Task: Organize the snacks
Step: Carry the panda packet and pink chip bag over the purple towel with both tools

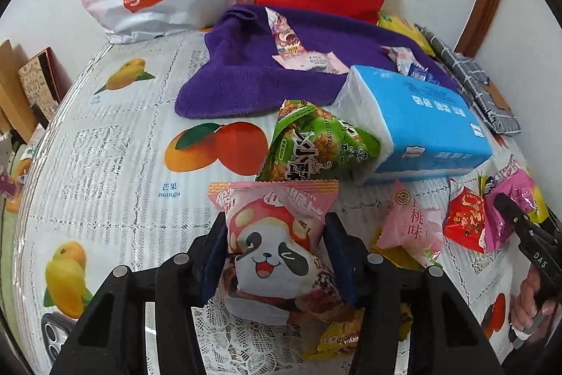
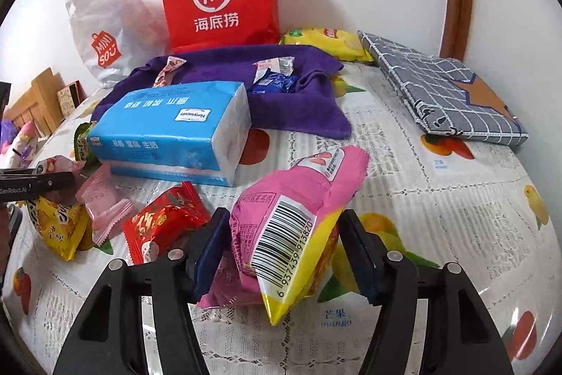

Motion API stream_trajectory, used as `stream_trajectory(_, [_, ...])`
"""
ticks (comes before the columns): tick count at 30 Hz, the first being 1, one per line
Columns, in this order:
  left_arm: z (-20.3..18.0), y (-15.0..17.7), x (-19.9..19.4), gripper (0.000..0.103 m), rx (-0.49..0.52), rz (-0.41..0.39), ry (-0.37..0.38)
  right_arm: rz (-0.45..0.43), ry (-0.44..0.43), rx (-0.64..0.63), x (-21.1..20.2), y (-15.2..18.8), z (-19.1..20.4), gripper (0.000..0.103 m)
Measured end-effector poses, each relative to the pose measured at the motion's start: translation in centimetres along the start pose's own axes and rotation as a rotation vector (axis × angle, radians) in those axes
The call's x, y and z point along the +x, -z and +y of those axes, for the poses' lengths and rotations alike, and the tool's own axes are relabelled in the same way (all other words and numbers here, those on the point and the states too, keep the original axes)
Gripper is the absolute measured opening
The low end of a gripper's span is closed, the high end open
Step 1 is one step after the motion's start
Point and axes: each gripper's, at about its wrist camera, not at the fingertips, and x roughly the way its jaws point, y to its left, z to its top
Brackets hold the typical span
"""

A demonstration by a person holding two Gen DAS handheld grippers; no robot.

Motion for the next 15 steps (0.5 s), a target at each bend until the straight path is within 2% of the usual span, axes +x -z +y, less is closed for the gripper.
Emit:
stream_trajectory(2, [0.4,0.2,-0.1,0.053,-0.016,-0.020,0.018,0.020,-0.009,0.005,0.3,0.0,-0.1,0.072])
stream_trajectory(9, [1.6,0.5,-0.1,0.053,-0.051,-0.033,0.045,0.091,-0.010,0.006,1.3,0.6,-0.3,0.074])
stream_trajectory(11, [1.9,0.5,-0.1,0.052,-0.065,-0.036,0.052,0.112,-0.009,0.021,1.7,0.7,-0.6,0.065])
stream_trajectory(15, [1.9,0.6,-0.2,0.051,-0.051,-0.033,0.053,0.098,-0.016,0.056,1.4,0.7,-1.3,0.062])
